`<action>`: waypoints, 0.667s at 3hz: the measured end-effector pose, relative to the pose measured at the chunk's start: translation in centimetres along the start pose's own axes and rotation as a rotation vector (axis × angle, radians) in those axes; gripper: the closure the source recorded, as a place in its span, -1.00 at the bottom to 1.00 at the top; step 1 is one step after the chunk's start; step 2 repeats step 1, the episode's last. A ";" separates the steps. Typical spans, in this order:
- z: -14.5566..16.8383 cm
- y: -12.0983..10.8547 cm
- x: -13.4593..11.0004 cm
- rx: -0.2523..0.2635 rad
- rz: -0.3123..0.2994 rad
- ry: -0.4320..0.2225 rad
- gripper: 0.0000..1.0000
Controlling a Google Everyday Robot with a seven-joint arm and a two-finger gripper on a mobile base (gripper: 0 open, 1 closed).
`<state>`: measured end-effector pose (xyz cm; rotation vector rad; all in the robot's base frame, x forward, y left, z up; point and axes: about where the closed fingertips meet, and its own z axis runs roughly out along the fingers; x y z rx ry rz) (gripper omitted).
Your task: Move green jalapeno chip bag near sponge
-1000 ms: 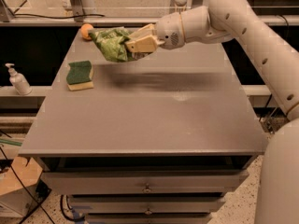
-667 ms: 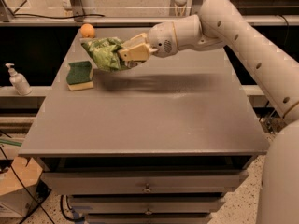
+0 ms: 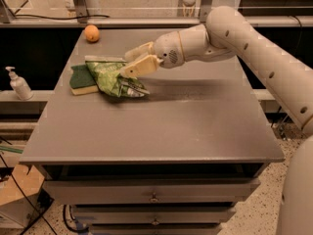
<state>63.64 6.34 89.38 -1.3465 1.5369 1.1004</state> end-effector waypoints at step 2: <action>0.3 0.1 0.0 -0.004 0.000 0.000 -1.00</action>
Offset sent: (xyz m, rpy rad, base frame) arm 0.0000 0.0000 0.0000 0.0000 0.0000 0.0000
